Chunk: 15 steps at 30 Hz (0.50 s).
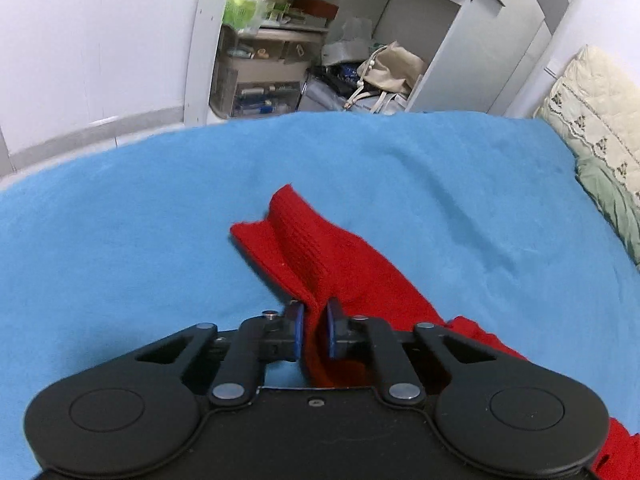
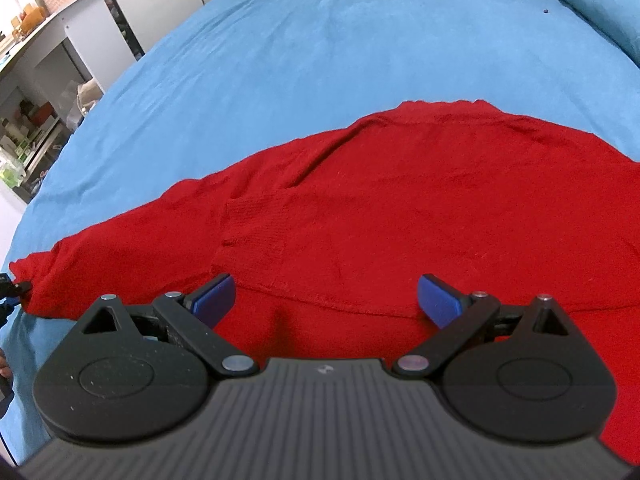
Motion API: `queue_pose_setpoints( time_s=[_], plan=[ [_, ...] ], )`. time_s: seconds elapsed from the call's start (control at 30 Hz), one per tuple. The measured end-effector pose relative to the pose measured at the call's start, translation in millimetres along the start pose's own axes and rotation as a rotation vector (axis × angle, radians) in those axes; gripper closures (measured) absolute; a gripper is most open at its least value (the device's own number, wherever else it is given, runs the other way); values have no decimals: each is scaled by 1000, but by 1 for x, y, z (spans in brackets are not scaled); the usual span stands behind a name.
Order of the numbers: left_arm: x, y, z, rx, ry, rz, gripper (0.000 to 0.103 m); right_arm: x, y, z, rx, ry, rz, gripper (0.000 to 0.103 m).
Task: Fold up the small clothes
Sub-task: 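Close the left gripper on the other sleeve cuff and lift it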
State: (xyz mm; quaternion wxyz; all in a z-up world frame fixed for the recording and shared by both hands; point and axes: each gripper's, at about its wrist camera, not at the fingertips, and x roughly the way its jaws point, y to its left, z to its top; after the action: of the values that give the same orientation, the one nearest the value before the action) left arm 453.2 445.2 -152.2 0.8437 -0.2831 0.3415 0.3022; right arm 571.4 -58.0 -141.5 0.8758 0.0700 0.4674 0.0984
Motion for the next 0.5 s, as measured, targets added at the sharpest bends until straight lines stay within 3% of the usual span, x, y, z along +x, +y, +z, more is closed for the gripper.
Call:
queue_pose_setpoints(
  time_s=[0.1,0.23,0.37,0.5],
  plan=[
    [-16,-18,2,62,-53,1,93,-6,-7,0,19,-19,0,0],
    [-47,-57,8,145,-124,-64,93,-17,-22,3,57,-45,-1,0],
    [-89,-118,-4,286,-185,-200,93,-30,-46,7,103,-74,-27,0],
    [-126,-193,-42,432,-218,-359,93,-46,-78,8,181,-101,-41,0]
  ],
)
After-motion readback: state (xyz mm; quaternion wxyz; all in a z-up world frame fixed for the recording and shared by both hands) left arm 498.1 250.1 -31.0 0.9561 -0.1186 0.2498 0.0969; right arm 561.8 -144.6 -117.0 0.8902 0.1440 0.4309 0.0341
